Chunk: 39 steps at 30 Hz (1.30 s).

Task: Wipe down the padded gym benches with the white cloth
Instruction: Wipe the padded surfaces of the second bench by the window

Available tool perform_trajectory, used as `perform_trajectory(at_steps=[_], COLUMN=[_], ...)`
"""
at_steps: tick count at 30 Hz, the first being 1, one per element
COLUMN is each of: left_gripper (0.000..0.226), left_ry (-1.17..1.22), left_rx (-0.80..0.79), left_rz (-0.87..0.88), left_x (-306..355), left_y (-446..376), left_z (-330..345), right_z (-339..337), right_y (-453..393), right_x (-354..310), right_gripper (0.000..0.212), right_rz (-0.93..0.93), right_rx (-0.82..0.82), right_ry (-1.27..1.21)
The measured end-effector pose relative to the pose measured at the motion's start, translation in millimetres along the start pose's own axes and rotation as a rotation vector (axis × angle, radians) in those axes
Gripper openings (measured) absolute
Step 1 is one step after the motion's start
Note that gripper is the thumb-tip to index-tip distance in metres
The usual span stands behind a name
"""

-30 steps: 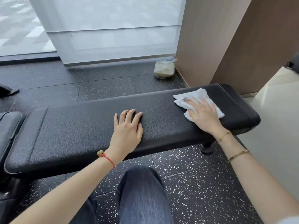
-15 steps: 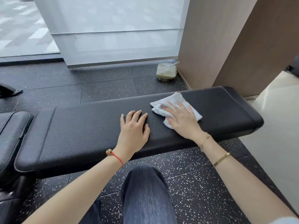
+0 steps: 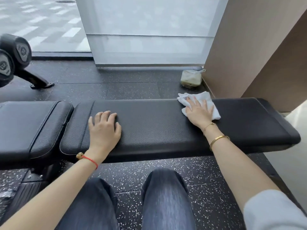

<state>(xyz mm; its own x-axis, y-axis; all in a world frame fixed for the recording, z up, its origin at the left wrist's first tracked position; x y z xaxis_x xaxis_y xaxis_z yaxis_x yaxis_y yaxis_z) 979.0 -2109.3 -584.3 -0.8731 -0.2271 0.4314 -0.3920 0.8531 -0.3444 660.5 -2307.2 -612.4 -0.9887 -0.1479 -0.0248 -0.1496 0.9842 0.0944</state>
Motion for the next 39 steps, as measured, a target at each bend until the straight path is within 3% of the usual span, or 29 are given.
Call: perform_trajectory(at_steps=[4,9,13,18,23,25,31,39], left_gripper=[0.047,0.040,0.040,0.042,0.040,0.041,0.041,0.040], left_ry=[0.034,0.087,0.087,0.077,0.075,0.072,0.099,0.074], left_rx=[0.008,0.029,0.029,0.034,0.028,0.030,0.060,-0.004], left_rz=[-0.071,-0.098,-0.099,-0.083,-0.089,-0.095,-0.093,-0.059], left_x=[-35.8,-42.6,-45.6,-45.7,-44.5,-44.7,-46.6,-59.4], left_y=[1.2,1.4,1.2,1.4,2.0,1.7,2.2,4.0], left_z=[-14.7,-12.7,-13.0,-14.5,-14.7,-14.3,-14.9,-26.8], right_z=[-0.3,1.9,7.3,13.7,-0.9,-2.2,15.0,9.5], right_y=[3.9,29.5,65.2,92.4,44.8,47.3,112.2,68.8], right_x=[-88.3,-201.5,-257.1,-233.6,-167.3,-180.5,-234.5,-260.2], right_gripper=[0.053,0.053,0.052,0.051,0.051,0.052,0.050,0.052], right_rz=[-0.163,-0.361,-0.503,-0.648,-0.264,-0.220,-0.517,-0.431], right_rx=[0.024,0.051,0.071,0.083,0.103,0.082,0.127,0.050], right_ry=[0.052,0.059,0.063,0.025,0.053,0.042,0.020,0.034])
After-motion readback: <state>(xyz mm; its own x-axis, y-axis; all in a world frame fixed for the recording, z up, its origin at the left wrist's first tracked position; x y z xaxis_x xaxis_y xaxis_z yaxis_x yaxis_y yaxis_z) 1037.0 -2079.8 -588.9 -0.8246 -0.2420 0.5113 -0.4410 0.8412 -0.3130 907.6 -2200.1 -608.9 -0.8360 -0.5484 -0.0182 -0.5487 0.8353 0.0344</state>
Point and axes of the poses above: each hand's wrist, its own y-axis away from the middle knuckle, its own z-axis out of the palm, x = y × z, the point moved 10 cm from there along -y, towards the middle knuckle, and after that the axes turned 14 degrees about y, right-handed, at the moved point
